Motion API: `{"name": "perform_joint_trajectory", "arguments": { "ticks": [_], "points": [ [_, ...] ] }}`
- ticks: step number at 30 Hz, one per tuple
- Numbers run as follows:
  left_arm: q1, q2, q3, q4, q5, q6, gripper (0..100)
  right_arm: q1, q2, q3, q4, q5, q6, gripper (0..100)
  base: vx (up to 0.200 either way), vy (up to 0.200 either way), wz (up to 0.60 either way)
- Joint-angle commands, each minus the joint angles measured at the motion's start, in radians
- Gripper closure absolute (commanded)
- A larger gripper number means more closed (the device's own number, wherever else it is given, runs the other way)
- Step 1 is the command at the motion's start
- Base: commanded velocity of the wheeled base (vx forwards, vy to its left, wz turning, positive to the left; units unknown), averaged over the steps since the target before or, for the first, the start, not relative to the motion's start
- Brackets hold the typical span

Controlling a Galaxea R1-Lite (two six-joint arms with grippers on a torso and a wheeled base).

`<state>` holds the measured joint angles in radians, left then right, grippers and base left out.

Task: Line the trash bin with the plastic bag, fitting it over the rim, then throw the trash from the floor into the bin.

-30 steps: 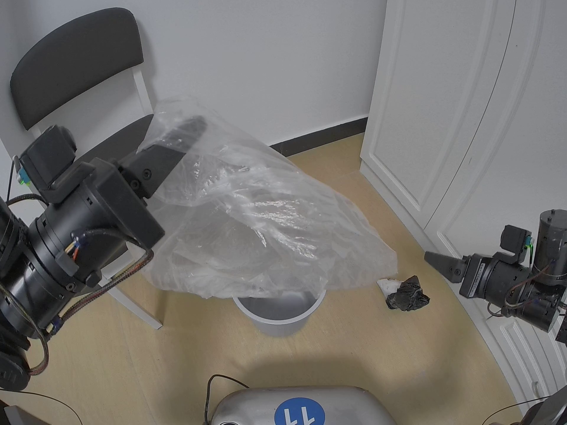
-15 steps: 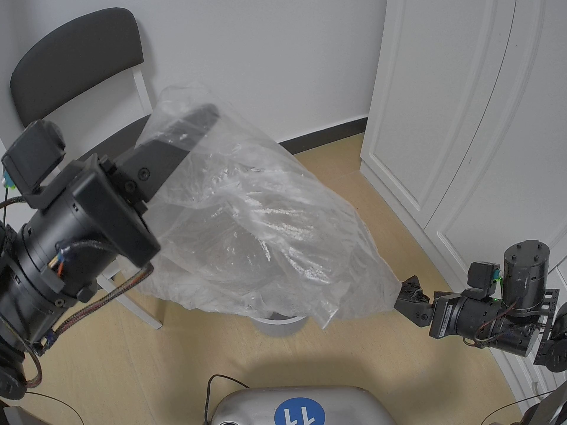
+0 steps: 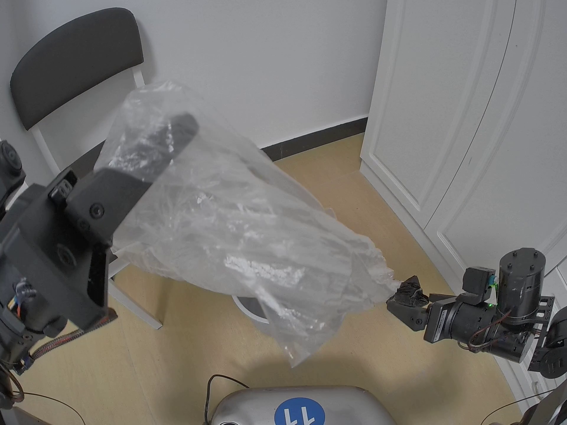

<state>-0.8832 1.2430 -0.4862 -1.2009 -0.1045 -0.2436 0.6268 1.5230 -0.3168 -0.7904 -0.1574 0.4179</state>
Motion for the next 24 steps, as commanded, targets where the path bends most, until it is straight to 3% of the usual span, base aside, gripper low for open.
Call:
{"name": "perform_joint_trajectory", "arguments": {
  "ticks": [1,7,11,24],
  "points": [
    [0.013,-0.022,0.034,0.001,-0.038,0.001,100,-0.039,-0.08,-0.01,-0.001,0.004,-0.005,0,0.0,0.0,0.0],
    [0.049,-0.005,0.035,0.003,-0.049,0.0,100,-0.088,-0.211,0.001,0.042,0.018,-0.106,0,0.0,0.0,0.0],
    [0.047,-0.004,0.034,0.001,-0.05,0.0,100,-0.087,-0.218,-0.004,0.077,0.029,-0.114,0,0.0,0.0,0.0],
    [0.047,0.018,0.021,0.0,-0.049,-0.003,100,0.036,-0.202,0.058,0.082,0.039,-0.128,0,0.0,0.0,0.0]
  ]
}}
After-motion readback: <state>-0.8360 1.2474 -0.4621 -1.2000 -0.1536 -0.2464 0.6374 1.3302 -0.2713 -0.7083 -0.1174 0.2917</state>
